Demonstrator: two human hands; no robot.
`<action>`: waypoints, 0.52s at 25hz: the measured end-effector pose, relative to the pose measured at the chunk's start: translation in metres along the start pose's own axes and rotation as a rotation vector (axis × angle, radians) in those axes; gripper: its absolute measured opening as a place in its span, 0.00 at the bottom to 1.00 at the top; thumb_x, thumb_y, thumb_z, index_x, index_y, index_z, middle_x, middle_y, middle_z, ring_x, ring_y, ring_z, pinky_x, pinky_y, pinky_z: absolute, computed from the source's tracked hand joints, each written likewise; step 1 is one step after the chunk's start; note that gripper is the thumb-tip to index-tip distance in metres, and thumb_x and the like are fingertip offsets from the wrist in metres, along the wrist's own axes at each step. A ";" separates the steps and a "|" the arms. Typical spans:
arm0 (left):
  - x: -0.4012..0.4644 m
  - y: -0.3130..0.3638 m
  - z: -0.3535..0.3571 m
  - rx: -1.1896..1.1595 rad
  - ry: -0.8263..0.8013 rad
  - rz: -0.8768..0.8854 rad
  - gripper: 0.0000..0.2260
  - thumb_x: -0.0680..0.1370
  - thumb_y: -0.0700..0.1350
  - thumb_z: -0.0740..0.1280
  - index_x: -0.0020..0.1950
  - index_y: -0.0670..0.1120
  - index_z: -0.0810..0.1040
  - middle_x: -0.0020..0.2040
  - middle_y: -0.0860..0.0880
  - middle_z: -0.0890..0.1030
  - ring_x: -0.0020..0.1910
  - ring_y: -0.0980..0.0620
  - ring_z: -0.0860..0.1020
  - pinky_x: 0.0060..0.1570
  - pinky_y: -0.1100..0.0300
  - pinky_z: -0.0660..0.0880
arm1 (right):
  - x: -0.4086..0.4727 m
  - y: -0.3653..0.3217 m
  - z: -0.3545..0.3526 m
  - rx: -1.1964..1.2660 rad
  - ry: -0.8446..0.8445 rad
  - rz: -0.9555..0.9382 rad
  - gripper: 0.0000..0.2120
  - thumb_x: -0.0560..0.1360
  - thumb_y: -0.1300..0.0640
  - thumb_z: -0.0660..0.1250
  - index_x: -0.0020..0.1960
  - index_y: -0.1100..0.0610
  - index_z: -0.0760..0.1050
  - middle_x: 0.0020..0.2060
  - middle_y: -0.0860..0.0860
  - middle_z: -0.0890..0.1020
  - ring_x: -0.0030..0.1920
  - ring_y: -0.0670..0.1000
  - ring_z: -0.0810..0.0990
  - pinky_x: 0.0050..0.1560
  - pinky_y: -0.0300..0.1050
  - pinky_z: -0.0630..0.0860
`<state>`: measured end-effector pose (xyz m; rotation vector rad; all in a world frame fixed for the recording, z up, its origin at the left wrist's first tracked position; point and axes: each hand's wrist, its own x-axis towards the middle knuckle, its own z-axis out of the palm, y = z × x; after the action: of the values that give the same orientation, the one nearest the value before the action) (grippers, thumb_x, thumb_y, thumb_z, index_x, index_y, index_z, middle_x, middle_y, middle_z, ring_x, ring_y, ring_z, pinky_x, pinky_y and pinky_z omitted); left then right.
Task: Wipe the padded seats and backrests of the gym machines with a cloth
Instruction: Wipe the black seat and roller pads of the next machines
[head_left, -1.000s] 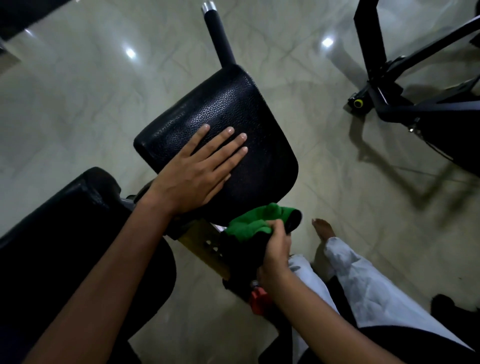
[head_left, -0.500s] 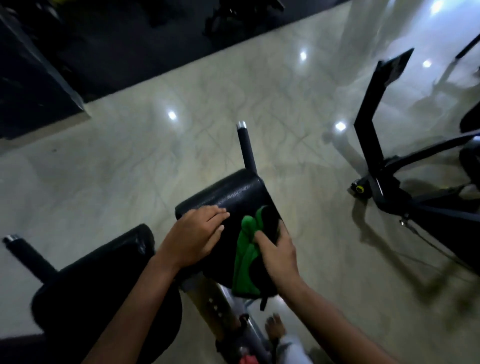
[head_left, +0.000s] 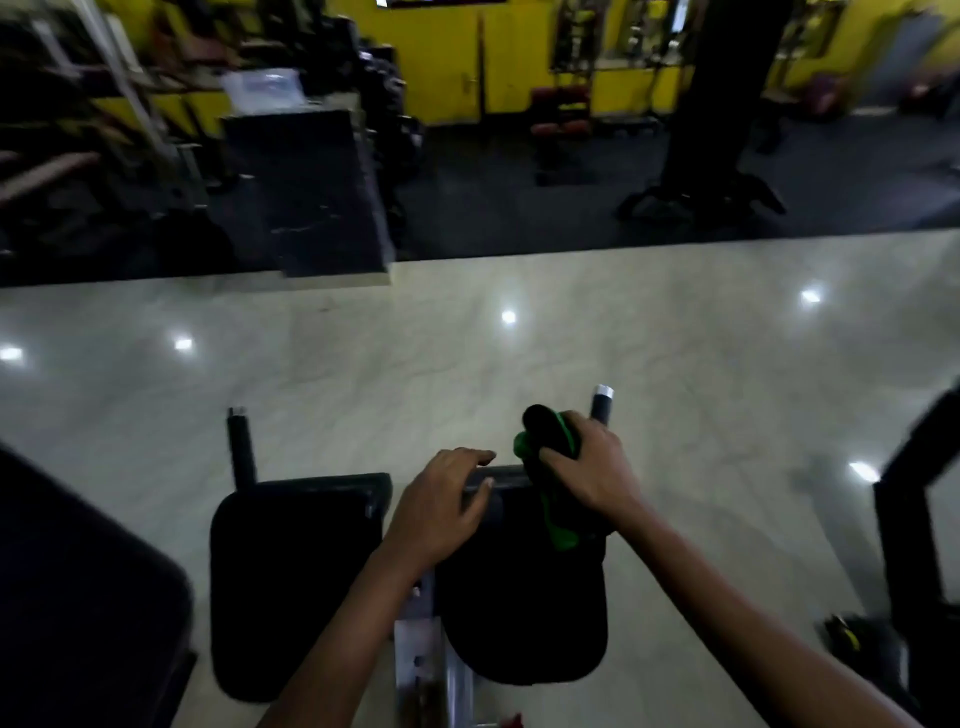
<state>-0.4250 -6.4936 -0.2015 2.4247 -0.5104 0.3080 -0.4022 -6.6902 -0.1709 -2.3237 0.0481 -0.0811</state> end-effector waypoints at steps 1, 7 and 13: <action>-0.003 0.002 -0.003 -0.011 0.033 -0.066 0.16 0.78 0.51 0.60 0.61 0.46 0.77 0.57 0.51 0.80 0.58 0.54 0.75 0.55 0.67 0.68 | 0.009 -0.006 -0.002 0.011 -0.025 -0.047 0.10 0.69 0.50 0.68 0.47 0.52 0.73 0.45 0.52 0.77 0.47 0.54 0.76 0.46 0.45 0.72; -0.049 0.029 -0.021 0.029 0.380 -0.454 0.13 0.77 0.41 0.66 0.61 0.43 0.77 0.57 0.47 0.80 0.57 0.51 0.77 0.59 0.61 0.71 | 0.037 -0.045 0.010 0.034 -0.315 -0.413 0.10 0.70 0.50 0.68 0.48 0.54 0.73 0.45 0.55 0.79 0.47 0.56 0.77 0.47 0.48 0.74; -0.142 0.117 -0.004 0.165 0.693 -0.812 0.13 0.77 0.41 0.67 0.61 0.41 0.77 0.57 0.46 0.80 0.58 0.50 0.77 0.58 0.62 0.71 | -0.017 -0.067 0.019 0.078 -0.657 -0.708 0.09 0.70 0.53 0.69 0.49 0.53 0.75 0.46 0.56 0.81 0.49 0.56 0.78 0.47 0.46 0.73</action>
<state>-0.6038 -6.5356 -0.1831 2.2500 0.8016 0.7847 -0.4169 -6.6297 -0.1360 -2.0763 -1.0767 0.3205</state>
